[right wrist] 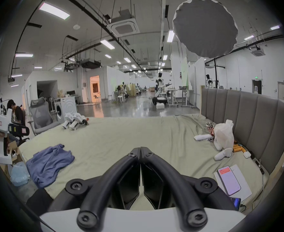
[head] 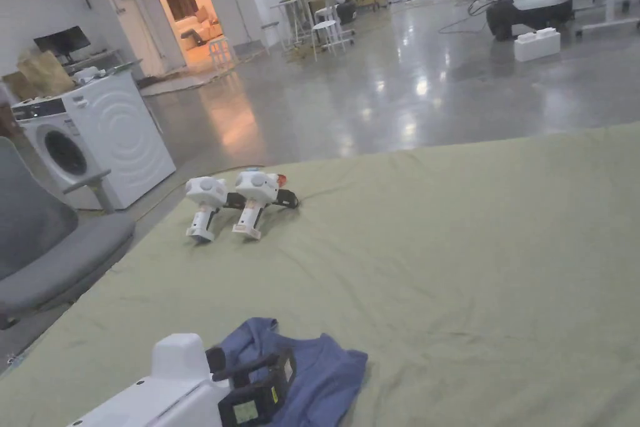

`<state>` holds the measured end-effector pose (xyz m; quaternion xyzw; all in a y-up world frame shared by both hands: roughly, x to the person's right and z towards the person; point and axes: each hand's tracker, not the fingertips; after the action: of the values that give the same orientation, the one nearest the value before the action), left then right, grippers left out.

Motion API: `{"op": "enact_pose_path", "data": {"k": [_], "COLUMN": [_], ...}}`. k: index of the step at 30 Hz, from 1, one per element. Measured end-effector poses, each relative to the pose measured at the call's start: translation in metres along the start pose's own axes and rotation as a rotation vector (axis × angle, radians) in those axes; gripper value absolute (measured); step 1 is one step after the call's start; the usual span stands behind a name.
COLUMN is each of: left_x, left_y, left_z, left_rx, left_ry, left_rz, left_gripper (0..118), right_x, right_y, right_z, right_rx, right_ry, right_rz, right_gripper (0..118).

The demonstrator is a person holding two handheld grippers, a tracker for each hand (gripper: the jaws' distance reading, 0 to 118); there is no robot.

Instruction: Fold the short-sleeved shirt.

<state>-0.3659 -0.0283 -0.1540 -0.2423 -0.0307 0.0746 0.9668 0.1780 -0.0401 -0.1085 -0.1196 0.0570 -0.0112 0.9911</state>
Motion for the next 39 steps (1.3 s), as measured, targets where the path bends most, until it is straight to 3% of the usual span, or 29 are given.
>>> {"op": "enact_pose_path", "data": {"k": [7, 11, 12, 14, 17, 18, 19, 21, 22, 27, 30, 37, 39], "left_x": [-0.083, -0.113, -0.118, -0.119, -0.113, -0.111, -0.109, -0.110, -0.113, -0.114, -0.119, -0.073, -0.036], "left_y": [-0.042, -0.062, -0.068, -0.080, -0.089, -0.086, -0.084, -0.082, -0.085, -0.071, -0.032, 0.081, 0.106], "left_z": [-0.128, -0.188, -0.200, -0.216, -0.219, -0.218, -0.217, -0.219, -0.224, -0.216, -0.186, -0.152, -0.155], "left_rx": [-0.247, -0.352, -0.367, -0.437, -0.423, -0.433, -0.433, -0.433, -0.442, -0.446, -0.280, -0.077, -0.037], "left_ry": [0.053, 0.123, 0.119, 0.146, 0.162, 0.165, 0.176, 0.185, 0.225, 0.222, 0.182, 0.063, 0.016], "left_rz": [0.060, 0.108, 0.106, 0.068, 0.020, 0.032, 0.033, 0.037, 0.028, 0.075, 0.259, 0.200, 0.116], "left_gripper": [98, 97, 95, 78, 77, 71, 58, 24, 0, 0, 0, 0, 0], "right_x": [-0.001, -0.017, -0.017, -0.016, -0.016, -0.016, -0.015, -0.017, -0.017, -0.017, -0.012, 0.004, 0.010], "right_y": [-0.024, -0.021, -0.023, -0.032, -0.038, -0.040, -0.042, -0.039, -0.038, -0.034, -0.035, -0.036, -0.037], "right_z": [-0.026, -0.034, -0.037, -0.040, -0.045, -0.046, -0.047, -0.049, -0.049, -0.043, -0.037, -0.013, -0.004], "right_rx": [-0.152, -0.238, -0.250, -0.275, -0.302, -0.309, -0.311, -0.321, -0.321, -0.307, -0.293, -0.270, -0.262], "right_ry": [-0.021, -0.057, -0.045, -0.037, -0.041, -0.041, -0.042, -0.032, -0.025, -0.040, -0.007, 0.001, -0.017], "right_rz": [-0.028, 0.064, 0.053, 0.039, 0.018, 0.004, -0.015, -0.052, -0.064, 0.000, 0.017, -0.050, -0.069], "right_gripper": [0, 0, 0, 0, 0, 0, 0, 0, 0, 0, 0, 0, 0]}}
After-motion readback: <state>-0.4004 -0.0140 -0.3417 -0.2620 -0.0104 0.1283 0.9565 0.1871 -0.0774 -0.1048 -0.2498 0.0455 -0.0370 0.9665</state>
